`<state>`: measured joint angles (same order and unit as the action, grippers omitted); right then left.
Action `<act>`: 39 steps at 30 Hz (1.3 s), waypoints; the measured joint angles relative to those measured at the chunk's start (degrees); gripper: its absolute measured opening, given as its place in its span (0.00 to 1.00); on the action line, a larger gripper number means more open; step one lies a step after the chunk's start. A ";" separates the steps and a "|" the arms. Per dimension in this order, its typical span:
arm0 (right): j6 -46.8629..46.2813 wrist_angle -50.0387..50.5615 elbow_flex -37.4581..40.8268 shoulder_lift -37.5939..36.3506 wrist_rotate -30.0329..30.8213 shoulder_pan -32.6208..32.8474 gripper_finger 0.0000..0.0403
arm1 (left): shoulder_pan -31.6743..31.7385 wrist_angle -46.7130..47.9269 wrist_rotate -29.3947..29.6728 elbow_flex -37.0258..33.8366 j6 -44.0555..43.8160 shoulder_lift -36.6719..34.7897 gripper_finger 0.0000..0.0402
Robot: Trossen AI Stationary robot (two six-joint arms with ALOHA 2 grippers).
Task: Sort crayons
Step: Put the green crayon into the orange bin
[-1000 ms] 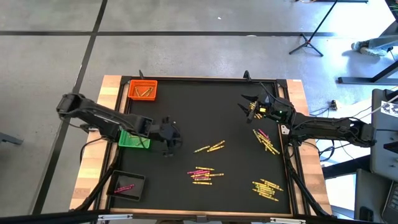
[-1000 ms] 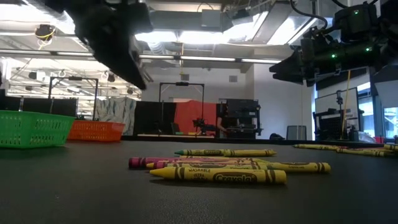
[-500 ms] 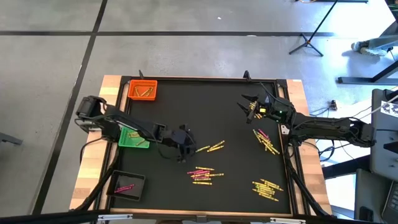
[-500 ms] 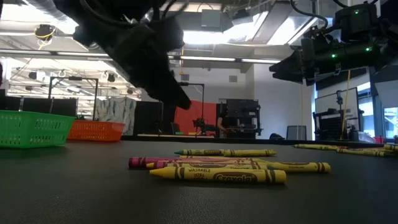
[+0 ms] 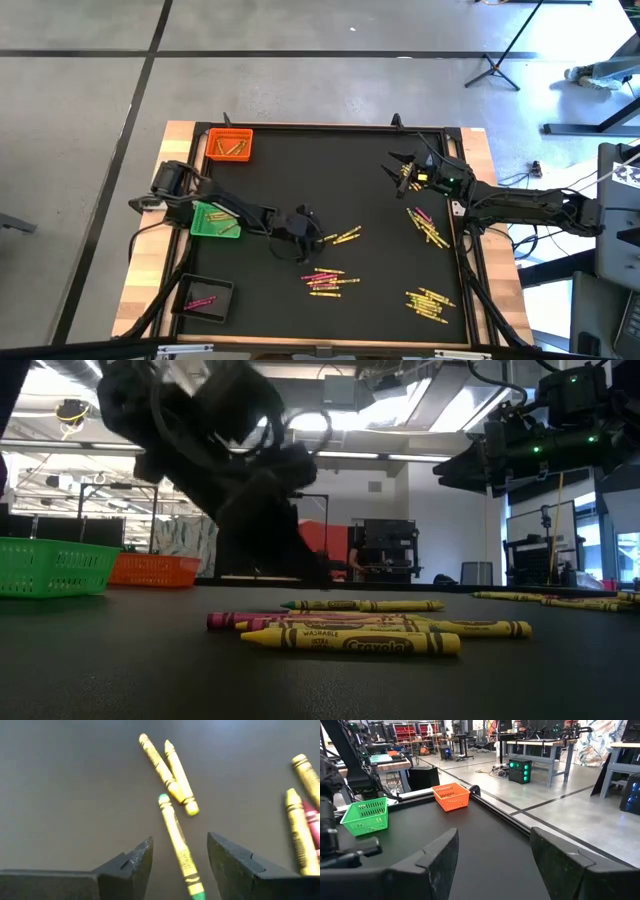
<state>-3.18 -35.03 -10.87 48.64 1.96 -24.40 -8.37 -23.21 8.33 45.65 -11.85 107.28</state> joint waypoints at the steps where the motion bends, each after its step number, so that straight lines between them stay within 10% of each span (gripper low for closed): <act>1: 0.02 0.00 0.00 0.00 0.00 0.00 0.61 | 0.09 -0.36 -0.14 0.00 0.22 0.42 0.42; 39: -0.90 1.75 0.04 0.00 -1.87 0.00 0.61 | 0.21 4.01 5.52 -0.11 0.38 -5.18 0.01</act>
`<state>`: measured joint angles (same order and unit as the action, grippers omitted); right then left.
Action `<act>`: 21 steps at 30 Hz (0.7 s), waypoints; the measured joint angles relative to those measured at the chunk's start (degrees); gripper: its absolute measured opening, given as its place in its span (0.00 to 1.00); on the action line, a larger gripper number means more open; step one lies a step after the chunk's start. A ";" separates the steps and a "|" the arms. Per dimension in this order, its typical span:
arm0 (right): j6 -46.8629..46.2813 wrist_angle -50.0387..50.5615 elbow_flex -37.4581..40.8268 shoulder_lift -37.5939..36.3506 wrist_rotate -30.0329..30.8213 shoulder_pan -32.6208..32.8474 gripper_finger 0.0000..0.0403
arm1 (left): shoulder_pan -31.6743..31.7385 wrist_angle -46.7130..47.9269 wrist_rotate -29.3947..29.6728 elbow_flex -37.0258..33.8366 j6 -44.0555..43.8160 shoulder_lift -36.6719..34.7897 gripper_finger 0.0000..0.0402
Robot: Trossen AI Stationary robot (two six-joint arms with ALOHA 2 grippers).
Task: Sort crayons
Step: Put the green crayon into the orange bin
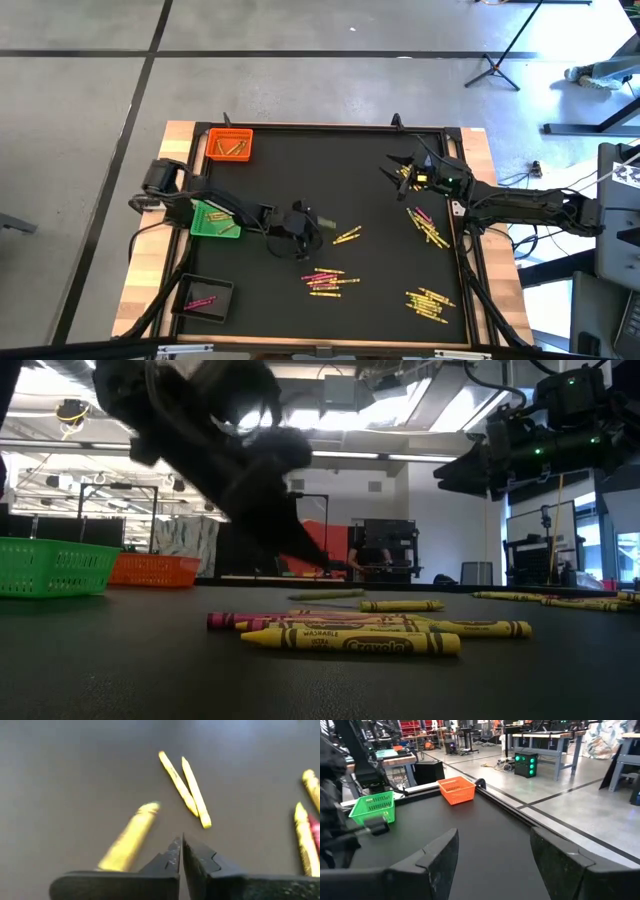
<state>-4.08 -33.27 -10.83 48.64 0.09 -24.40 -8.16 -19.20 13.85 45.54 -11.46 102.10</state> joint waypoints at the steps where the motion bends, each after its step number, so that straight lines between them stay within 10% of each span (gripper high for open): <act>1: -0.01 0.09 0.00 0.00 0.35 0.00 0.61 | 0.02 1.31 0.68 0.02 0.02 -1.62 0.00; 10: -0.11 0.13 0.00 0.00 0.45 0.00 0.61 | 1.39 6.65 4.85 0.04 3.55 -10.33 0.01; 21: 1.31 2.86 0.00 0.00 6.07 0.00 0.61 | 7.97 6.57 -1.11 0.02 4.87 -7.93 0.24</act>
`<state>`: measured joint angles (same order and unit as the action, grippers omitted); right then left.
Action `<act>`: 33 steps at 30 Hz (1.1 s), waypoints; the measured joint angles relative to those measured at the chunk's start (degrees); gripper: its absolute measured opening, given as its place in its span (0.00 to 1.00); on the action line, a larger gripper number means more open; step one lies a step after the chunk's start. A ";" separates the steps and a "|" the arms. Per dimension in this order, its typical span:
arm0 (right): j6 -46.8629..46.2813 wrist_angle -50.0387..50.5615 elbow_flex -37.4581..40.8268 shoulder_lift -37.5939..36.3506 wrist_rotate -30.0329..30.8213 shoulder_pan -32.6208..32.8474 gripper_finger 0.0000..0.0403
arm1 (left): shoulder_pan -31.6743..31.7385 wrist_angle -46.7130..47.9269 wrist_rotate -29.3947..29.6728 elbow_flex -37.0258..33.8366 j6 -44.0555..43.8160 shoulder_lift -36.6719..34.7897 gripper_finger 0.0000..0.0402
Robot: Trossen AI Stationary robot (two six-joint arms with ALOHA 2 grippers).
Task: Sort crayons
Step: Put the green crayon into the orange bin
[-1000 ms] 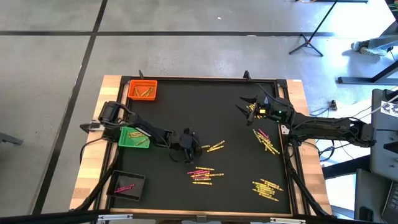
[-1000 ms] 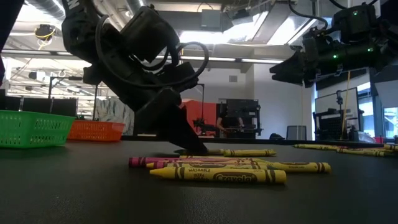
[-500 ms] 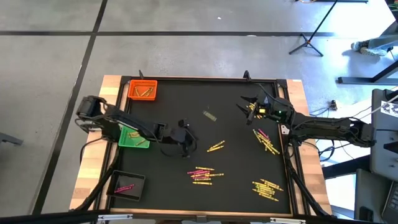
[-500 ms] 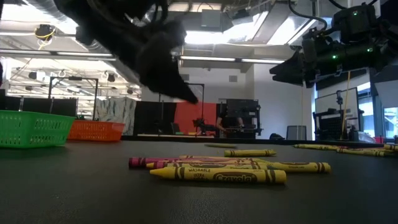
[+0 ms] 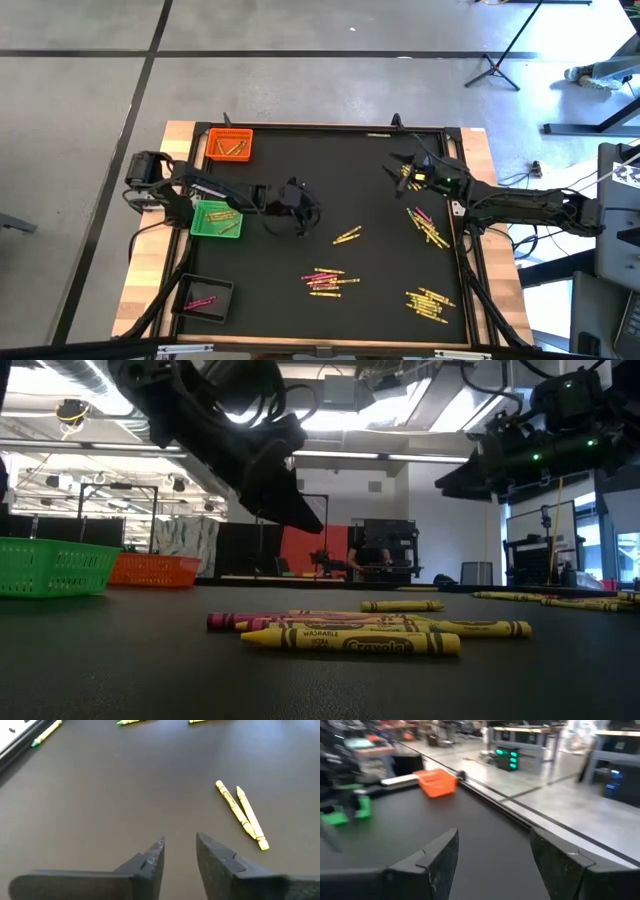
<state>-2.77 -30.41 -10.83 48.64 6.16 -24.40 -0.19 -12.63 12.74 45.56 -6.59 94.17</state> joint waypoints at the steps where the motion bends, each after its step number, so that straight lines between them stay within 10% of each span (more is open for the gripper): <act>1: 0.04 0.68 0.00 0.00 1.44 0.00 0.61 | -0.35 -0.58 0.28 -0.35 0.67 0.00 0.25; 17: -1.37 9.62 -9.22 14.22 8.66 -0.14 0.61 | 1.67 -37.76 -1.72 -20.36 2.71 0.00 0.26; 33: -2.32 31.58 -42.04 48.74 0.36 -16.44 0.46 | 2.83 -39.48 -1.74 -20.91 8.32 0.00 0.26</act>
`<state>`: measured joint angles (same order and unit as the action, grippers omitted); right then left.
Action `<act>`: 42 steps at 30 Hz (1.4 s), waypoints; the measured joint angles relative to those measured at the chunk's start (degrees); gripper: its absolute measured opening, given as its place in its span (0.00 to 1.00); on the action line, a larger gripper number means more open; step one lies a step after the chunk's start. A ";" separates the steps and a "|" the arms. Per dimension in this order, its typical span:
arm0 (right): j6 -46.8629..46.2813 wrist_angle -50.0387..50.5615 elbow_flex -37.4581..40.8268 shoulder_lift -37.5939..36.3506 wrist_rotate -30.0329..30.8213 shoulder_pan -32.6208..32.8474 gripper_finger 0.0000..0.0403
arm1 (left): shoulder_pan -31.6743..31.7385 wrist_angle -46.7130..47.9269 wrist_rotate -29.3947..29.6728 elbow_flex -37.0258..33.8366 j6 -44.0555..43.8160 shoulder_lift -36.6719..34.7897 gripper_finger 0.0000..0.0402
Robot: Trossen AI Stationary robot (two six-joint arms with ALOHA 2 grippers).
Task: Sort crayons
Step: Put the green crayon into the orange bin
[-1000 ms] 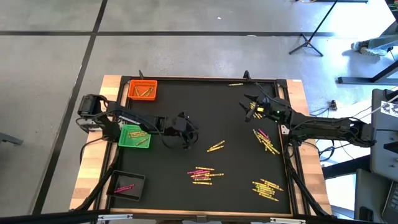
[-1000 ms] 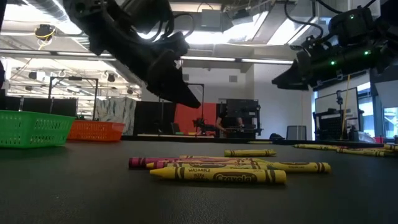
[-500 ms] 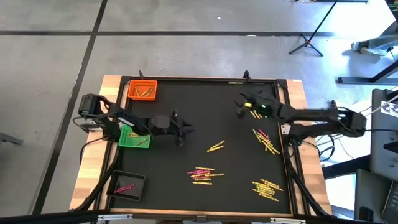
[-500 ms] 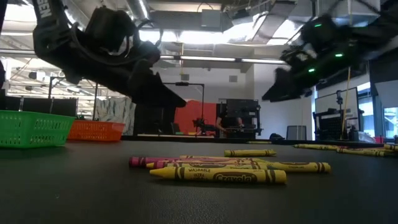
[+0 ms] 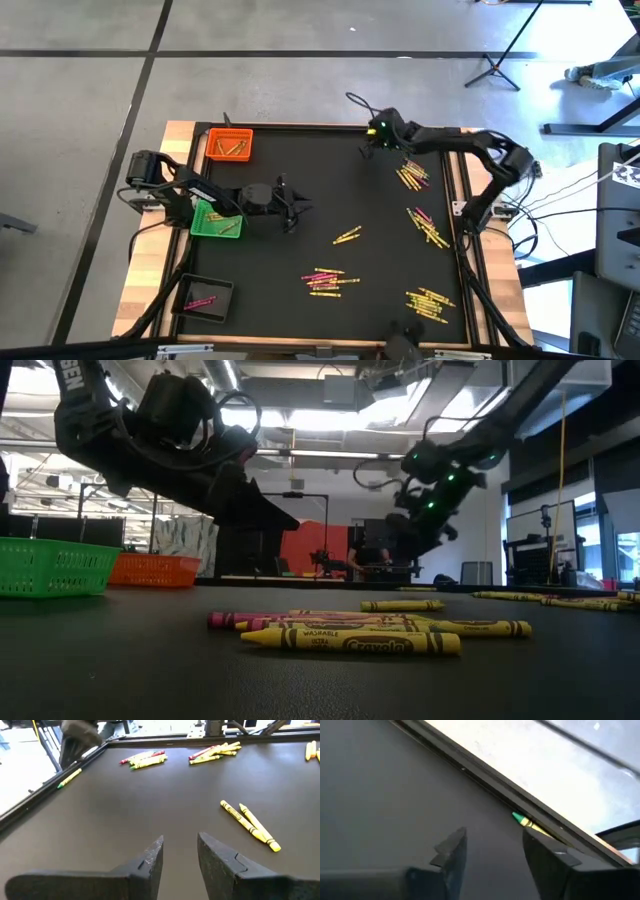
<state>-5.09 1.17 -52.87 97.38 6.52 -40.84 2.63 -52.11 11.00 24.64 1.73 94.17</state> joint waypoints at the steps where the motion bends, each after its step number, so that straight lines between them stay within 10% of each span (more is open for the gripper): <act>1: -0.53 0.58 -1.02 1.34 -0.98 -0.80 0.43 | 0.02 -0.01 0.02 0.00 0.19 0.00 0.26; 19: 9.10 -6.47 -4.93 11.33 -7.69 -4.94 0.01 | 0.02 -0.40 0.49 0.00 8.44 0.00 0.26; 42: 18.80 -6.23 -4.86 13.25 -0.04 -5.33 0.02 | 0.02 -1.19 0.89 0.02 10.85 -0.02 0.26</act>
<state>13.71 -5.06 -57.74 110.63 6.48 -46.17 2.66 -53.30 11.90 24.67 12.58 94.15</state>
